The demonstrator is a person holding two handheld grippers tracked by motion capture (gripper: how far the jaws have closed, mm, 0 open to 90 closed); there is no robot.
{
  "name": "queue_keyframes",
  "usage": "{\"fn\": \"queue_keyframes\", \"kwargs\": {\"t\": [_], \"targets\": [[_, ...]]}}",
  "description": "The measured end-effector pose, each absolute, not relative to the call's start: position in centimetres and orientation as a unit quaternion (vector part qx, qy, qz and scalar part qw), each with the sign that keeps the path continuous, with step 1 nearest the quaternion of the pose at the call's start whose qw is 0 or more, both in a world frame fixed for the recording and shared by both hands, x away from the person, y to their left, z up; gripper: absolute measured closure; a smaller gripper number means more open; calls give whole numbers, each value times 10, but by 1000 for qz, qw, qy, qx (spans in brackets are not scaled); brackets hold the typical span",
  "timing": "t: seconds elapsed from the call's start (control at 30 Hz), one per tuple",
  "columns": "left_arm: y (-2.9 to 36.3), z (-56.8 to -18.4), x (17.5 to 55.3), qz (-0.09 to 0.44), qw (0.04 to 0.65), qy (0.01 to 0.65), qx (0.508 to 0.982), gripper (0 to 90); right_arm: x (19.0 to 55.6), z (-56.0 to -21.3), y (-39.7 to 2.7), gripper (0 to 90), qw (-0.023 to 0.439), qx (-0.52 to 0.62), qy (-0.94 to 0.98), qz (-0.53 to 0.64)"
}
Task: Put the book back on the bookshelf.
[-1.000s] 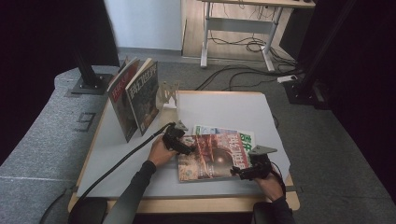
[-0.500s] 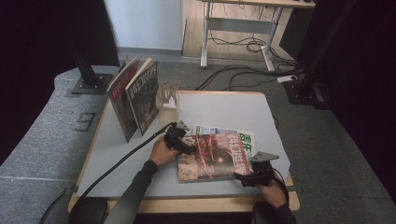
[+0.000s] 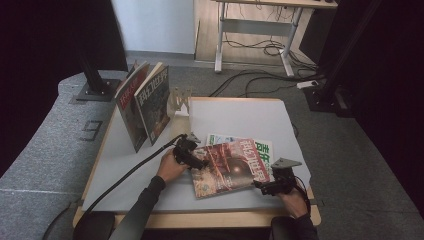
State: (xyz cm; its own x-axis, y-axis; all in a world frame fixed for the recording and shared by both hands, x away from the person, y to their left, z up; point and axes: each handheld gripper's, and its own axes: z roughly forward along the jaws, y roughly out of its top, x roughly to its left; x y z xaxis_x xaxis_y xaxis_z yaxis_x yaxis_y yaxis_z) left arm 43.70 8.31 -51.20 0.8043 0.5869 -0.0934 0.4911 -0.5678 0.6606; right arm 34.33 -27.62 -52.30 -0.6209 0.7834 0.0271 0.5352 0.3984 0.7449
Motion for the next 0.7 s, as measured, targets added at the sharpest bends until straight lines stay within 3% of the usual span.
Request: {"fn": "queue_keyframes", "kwargs": {"t": [0.7], "targets": [[95,-514,399,51,350,286,891,19,391,-519,-294,0,181,447,803,350]]}}
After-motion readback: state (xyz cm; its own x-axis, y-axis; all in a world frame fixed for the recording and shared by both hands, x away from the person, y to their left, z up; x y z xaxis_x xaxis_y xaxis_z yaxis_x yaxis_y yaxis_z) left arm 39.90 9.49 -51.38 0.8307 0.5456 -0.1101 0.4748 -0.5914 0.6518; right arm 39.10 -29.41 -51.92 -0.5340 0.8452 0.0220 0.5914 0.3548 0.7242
